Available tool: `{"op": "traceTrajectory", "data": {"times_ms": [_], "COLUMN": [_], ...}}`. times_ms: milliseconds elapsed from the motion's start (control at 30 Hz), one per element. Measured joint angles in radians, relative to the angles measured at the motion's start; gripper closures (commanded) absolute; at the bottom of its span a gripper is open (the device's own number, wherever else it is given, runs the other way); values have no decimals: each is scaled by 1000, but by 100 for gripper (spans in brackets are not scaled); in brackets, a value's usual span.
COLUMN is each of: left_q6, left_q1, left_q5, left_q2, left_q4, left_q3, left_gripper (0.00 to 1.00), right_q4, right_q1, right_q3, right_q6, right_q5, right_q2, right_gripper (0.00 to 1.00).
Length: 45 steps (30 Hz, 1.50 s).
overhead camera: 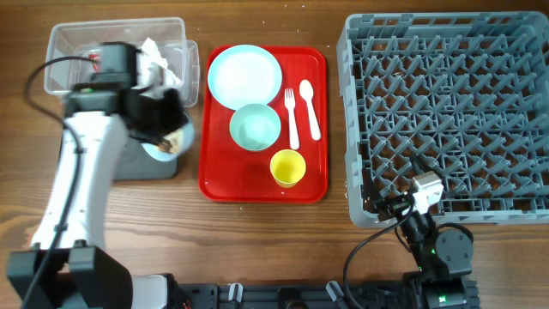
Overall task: Sort waste into correct bins and load items into the dishwasher rack
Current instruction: 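Lift the light-blue bowl with the left gripper and tip scraps into black tray, then lower the emptied blue bowl back onto the red tray with the left gripper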
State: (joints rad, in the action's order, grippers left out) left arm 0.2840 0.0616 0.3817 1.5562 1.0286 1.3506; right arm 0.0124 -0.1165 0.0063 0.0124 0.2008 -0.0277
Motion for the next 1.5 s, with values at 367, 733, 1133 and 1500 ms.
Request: {"op": "traceTrajectory", "data": {"times_ms": [367, 733, 1133, 1500], "left_q6": [-103, -95, -289, -235], "left_q1": [499, 583, 598, 111], "left_q5": [774, 1158, 1003, 336], "left_q2": [376, 490, 486, -67], "left_q4": [-227, -175, 115, 221], "left_q3": [0, 0, 7, 8], "left_gripper": [96, 96, 96, 96], "right_q4": [0, 0, 0, 0], "right_q1": [0, 0, 0, 0], "right_q3": [0, 0, 0, 0], "right_q6": [0, 0, 0, 0], "right_q5": [0, 0, 0, 0], "right_q2": [0, 0, 0, 0], "right_gripper": [0, 0, 0, 0]}}
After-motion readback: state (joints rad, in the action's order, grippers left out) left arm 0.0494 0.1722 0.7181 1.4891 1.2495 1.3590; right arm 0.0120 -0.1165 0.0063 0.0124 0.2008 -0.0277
